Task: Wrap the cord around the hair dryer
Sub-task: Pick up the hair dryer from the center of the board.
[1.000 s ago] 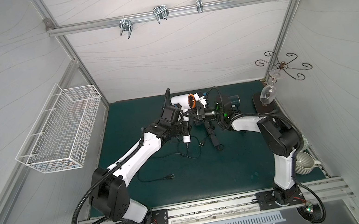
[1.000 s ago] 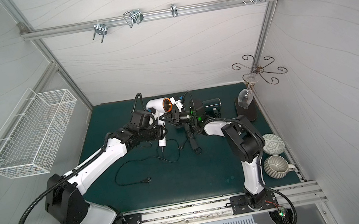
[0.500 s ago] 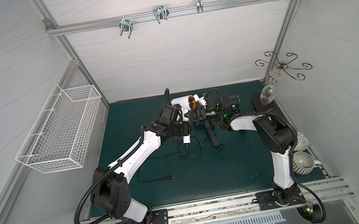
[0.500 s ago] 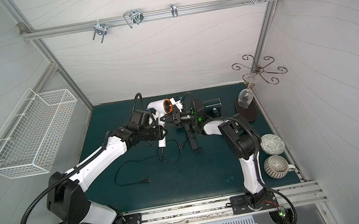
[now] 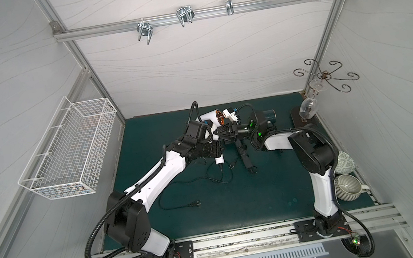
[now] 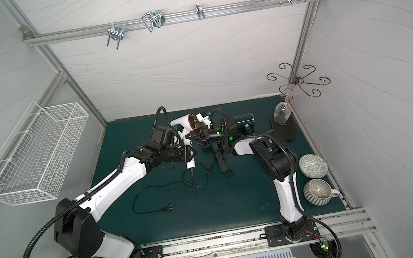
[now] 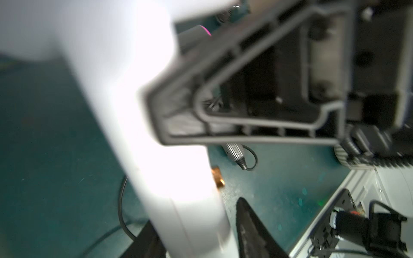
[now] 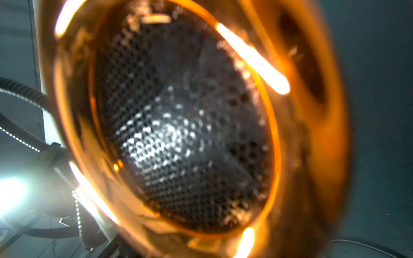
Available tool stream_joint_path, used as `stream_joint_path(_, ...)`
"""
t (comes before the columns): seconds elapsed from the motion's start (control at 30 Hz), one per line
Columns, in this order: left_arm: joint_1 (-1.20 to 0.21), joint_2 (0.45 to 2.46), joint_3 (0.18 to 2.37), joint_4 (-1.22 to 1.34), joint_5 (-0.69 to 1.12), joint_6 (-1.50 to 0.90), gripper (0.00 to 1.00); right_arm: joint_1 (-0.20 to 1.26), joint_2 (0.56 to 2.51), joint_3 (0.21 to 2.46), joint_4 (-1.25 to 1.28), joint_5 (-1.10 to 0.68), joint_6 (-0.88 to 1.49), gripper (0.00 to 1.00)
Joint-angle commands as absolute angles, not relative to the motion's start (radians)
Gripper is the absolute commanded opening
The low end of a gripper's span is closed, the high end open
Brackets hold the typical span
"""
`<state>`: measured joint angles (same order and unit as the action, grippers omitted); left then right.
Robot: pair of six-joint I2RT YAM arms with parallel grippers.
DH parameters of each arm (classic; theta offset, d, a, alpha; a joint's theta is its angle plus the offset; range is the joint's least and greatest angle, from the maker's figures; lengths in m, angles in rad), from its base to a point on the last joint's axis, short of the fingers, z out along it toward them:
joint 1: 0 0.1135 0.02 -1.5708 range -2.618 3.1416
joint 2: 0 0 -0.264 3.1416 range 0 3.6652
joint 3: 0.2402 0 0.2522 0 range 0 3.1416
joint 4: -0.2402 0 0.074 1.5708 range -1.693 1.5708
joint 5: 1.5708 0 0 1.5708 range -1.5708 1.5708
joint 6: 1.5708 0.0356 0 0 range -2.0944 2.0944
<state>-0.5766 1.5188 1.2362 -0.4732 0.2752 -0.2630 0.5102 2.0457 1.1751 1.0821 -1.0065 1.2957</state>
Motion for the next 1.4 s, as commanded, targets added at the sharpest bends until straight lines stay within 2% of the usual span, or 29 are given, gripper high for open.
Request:
stream_joint_path(0.0, -0.612, 1.443, 1.261, -0.381, 0.391, -0.201, 0.55, 0.502, 2.064, 1.205, 1.158, -1.001, 1.342, 0.08)
stream_joint_path(0.13, -0.584, 1.407, 1.242, -0.373, 0.395, -0.218, 0.59, 0.489, 2.066, 1.199, 1.179, -1.025, 1.360, 0.07)
stream_joint_path(0.47, -0.510, 1.369, 1.189, -0.318, 0.429, -0.290, 0.60, 0.485, 2.092, 1.230, 1.290, -1.046, 1.456, 0.05)
stream_joint_path(0.7, -0.375, 1.317, 1.177, -0.328, 0.460, -0.315, 0.61, 0.477, 2.094, 1.257, 1.312, -1.124, 1.484, 0.04)
stream_joint_path(0.8, -0.309, 1.301, 1.208, -0.363, 0.486, -0.284, 0.64, 0.455, 2.093, 1.269, 1.312, -1.199, 1.497, 0.04)
stream_joint_path(1.1, -0.066, 1.412, 1.512, -0.581, 0.832, -0.087, 0.79, 0.390, 2.111, 1.366, 1.391, -1.466, 1.642, 0.05)
stream_joint_path(1.3, -0.041, 1.620, 1.794, -0.924, 1.060, 0.141, 0.82, 0.374, 2.110, 1.385, 1.390, -1.529, 1.663, 0.05)
stream_joint_path(1.37, -0.041, 1.637, 1.802, -0.924, 1.087, 0.149, 0.82, 0.385, 2.100, 1.382, 1.391, -1.549, 1.666, 0.05)
